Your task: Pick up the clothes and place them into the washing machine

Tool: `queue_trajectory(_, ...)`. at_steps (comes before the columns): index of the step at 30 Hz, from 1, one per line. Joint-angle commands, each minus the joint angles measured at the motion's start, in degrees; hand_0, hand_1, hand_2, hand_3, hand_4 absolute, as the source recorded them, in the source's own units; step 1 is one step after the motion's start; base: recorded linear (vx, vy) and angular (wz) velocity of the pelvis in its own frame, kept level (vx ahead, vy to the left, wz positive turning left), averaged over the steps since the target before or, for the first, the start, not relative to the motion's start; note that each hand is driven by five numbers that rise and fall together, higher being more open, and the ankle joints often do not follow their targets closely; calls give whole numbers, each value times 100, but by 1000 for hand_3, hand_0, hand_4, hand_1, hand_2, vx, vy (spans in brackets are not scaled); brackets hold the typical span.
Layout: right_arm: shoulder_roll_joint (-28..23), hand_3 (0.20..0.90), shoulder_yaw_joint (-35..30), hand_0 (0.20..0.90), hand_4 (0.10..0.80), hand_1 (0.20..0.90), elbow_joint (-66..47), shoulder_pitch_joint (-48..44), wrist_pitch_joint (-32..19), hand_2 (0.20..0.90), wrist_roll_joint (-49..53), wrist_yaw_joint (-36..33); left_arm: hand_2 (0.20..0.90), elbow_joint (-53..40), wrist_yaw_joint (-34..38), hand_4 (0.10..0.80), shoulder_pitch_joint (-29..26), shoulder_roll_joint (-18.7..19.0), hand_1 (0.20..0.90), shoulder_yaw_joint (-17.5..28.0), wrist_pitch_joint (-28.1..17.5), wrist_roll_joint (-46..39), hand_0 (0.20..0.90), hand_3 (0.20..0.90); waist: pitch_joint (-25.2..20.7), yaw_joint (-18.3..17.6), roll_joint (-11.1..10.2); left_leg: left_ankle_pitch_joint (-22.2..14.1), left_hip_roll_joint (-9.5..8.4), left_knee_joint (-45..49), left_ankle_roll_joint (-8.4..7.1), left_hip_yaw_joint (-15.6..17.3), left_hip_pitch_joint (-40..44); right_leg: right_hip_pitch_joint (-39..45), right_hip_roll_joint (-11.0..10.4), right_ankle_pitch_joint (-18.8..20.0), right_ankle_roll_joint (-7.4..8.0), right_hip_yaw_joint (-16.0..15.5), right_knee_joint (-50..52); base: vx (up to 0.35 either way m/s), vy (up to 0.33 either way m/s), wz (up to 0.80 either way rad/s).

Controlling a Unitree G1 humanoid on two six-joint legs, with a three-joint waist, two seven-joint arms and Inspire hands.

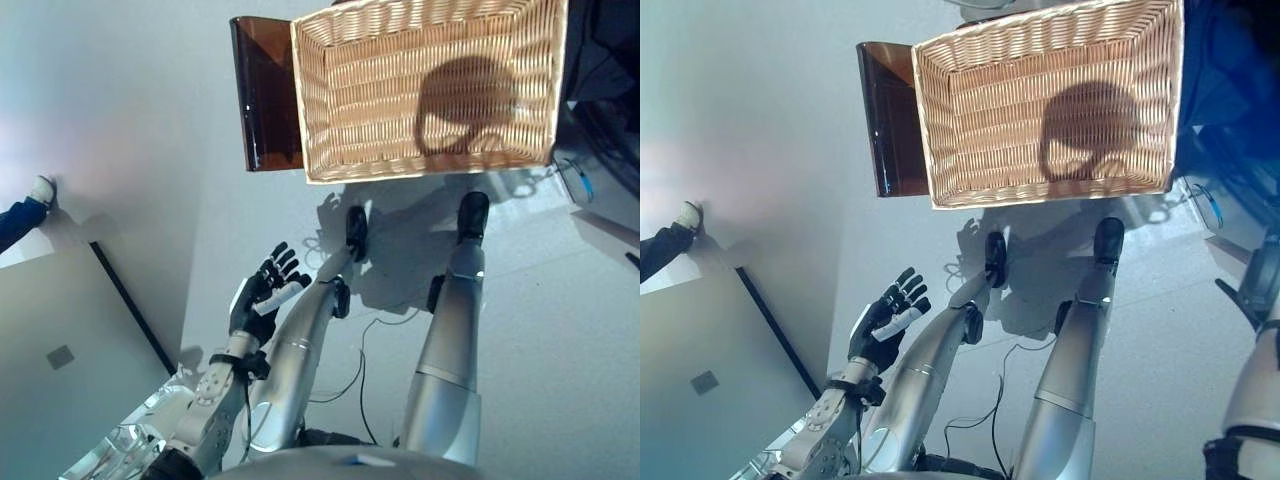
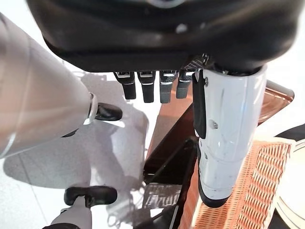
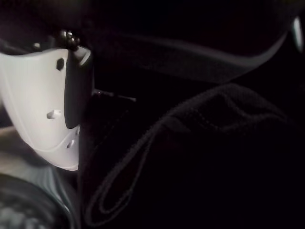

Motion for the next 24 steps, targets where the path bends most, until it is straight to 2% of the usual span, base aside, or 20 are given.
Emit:
queue_trajectory(1, -998, 200, 1054, 200, 300, 200, -711, -624, -578, 200, -300, -104, 900, -317, 89, 800, 217, 263, 900, 379, -396, -117, 900, 900, 64, -118, 460, -43, 419, 345, -550, 13, -331, 248, 566, -940, -573, -467, 686, 0, 0, 0)
queue_trajectory(4, -922, 200, 1092, 200, 300, 200, -678, -608, -548, 200, -426, -130, 900, -341, 93, 800, 248, 282, 900, 399, -414, -112, 900, 900, 73, -121, 451, -41, 422, 350, -544, 13, -333, 261, 564, -940, -574, -481, 683, 0, 0, 0)
queue_trajectory(5, -917, 307, 1086, 307, 376, 307, -686, -601, -546, 307, -436, -142, 900, -344, 95, 800, 252, 283, 900, 400, -414, -111, 900, 900, 75, -125, 452, -40, 421, 349, -544, 11, -329, 267, 563, -940, -575, -484, 682, 0, 0, 0)
queue_trajectory(6, -912, 475, 1145, 475, 496, 475, -623, -576, -481, 475, -585, -153, 900, -352, 95, 800, 247, 314, 900, 420, -428, -109, 900, 900, 78, -126, 446, -33, 419, 347, -545, 16, -328, 273, 564, -935, -575, -492, 682, 0, 0, 0)
queue_trajectory(7, -876, 900, 1208, 900, 800, 900, -575, -537, -371, 900, -793, -217, 900, -364, 99, 800, 250, 342, 900, 433, -443, -105, 900, 900, 84, -137, 447, -31, 413, 326, -536, 8, -310, 294, 574, -924, -577, -499, 676, 0, 0, 0)
queue_trajectory(12, -788, 900, 1363, 900, 800, 900, -499, -391, -86, 900, -1346, -312, 900, -369, 113, 800, 286, 406, 900, 473, -467, -27, 900, 900, 86, -129, 431, -3, 409, 270, -525, 1, -273, 342, 579, -875, -571, -522, 614, 0, 0, 0)
queue_trajectory(14, -759, 900, 1636, 900, 800, 900, -404, -352, 253, 900, -2126, -527, 900, -432, 109, 800, 324, 484, 900, 495, -484, 19, 900, 900, 63, -92, 421, 14, 401, 233, -505, -2, -253, 370, 574, -834, -561, -543, 549, -38, 35, -1)
queue_trajectory(18, -706, 900, 1874, 900, 800, 900, -412, -302, 577, 900, -2859, -826, 900, -458, 112, 800, 338, 541, 900, 501, -506, 53, 900, 900, 57, -78, 411, 40, 394, 186, -486, -17, -235, 414, 572, -778, -538, -561, 469, -47, 31, -5)
queue_trajectory(19, -678, 900, 2153, 900, 800, 900, -383, -205, 890, 900, -3644, -979, 900, -464, 115, 800, 319, 581, 900, 523, -518, 92, 900, 900, 46, -64, 399, 47, 386, 188, -476, -27, -228, 431, 574, -749, -534, -571, 452, -34, 22, -3)
queue_trajectory(20, -673, 900, 2152, 900, 800, 900, -394, -205, 901, 900, -3655, -990, 900, -465, 116, 800, 321, 576, 900, 524, -517, 94, 900, 900, 49, -68, 405, 47, 387, 188, -476, -29, -226, 436, 575, -746, -534, -575, 447, -50, 37, -2)
queue_trajectory(22, -573, 900, 2263, 900, 800, 900, -423, -51, 1228, 900, -4475, -1401, 900, -474, 139, 800, 285, 536, 900, 514, -545, 114, 900, 900, 9, -44, 397, 39, 364, 200, -447, -32, -208, 465, 574, -699, -519, -562, 414, -46, 38, -4)
queue_trajectory(24, -548, 900, 2247, 900, 800, 900, -332, -7, 1359, 900, -4607, -1457, 900, -480, 161, 800, 256, 535, 900, 497, -561, 125, 900, 900, -28, -16, 412, 22, 353, 231, -435, -34, -220, 464, 568, -691, -512, -559, 421, -42, 45, -6)
